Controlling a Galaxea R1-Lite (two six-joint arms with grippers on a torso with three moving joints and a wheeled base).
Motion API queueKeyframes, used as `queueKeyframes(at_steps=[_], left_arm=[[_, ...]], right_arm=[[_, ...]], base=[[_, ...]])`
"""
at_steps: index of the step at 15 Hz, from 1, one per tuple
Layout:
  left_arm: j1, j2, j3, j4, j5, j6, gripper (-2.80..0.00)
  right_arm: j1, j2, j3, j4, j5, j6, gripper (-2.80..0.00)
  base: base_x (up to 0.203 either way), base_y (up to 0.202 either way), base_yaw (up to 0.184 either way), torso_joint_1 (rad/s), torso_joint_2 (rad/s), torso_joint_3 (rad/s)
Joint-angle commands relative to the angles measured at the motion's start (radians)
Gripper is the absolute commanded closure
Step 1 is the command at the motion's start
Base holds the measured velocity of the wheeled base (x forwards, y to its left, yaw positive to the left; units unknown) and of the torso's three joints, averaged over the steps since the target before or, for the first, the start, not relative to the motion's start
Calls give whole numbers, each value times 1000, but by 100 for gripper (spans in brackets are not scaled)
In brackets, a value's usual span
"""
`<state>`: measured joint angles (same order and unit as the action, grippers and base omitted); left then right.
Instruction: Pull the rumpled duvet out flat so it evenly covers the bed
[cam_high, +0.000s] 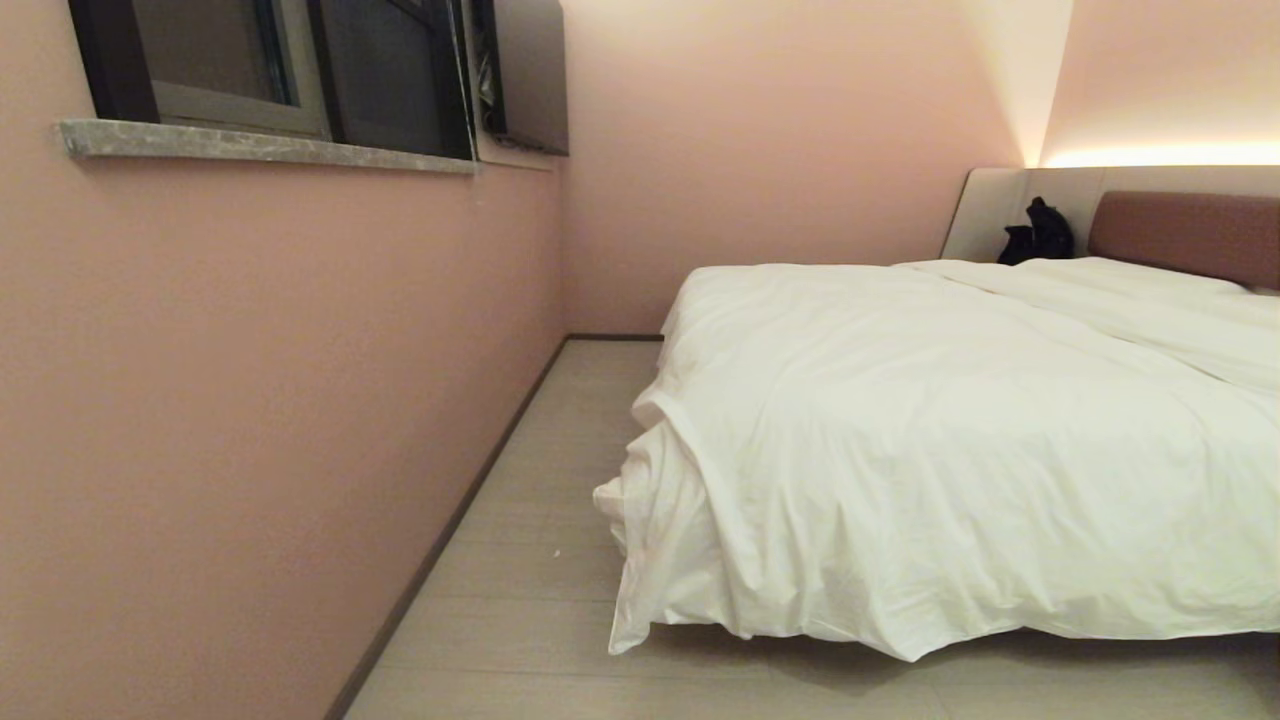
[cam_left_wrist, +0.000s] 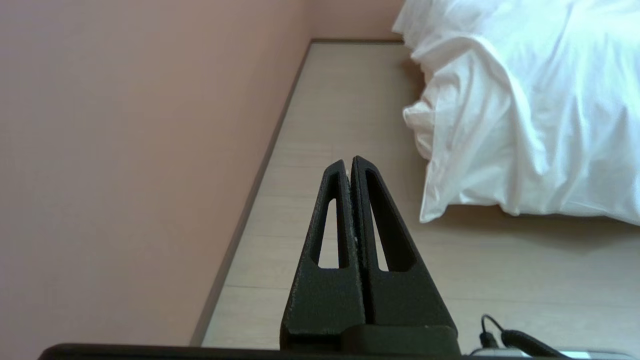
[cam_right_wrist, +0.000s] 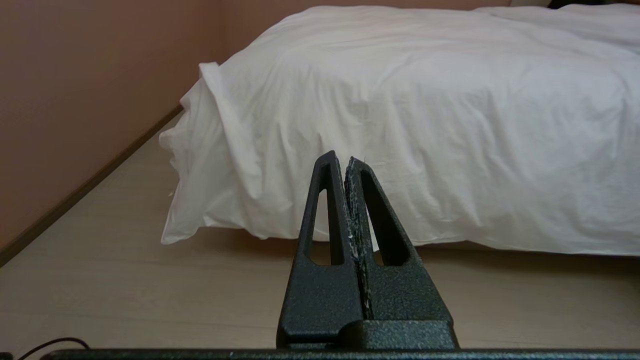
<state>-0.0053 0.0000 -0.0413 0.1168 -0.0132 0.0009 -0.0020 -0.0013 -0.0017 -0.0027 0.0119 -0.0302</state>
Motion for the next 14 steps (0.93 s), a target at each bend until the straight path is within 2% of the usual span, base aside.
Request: queueKeyframes(at_steps=[1,7,14], left_arm=[[2,0,-2,0,-2,3,0],[1,0,0,0,-1,4,0],[2,0,-1,0,-1,0,0]], right_arm=[[0,1,0,1,0,0,0],[0,1,0,1,0,0,0],[-1,1,0,1,0,0,0]], base=[[0,0,0,0,0,0],[0,0,0,0,0,0],[-1,84,8,3,3,2]])
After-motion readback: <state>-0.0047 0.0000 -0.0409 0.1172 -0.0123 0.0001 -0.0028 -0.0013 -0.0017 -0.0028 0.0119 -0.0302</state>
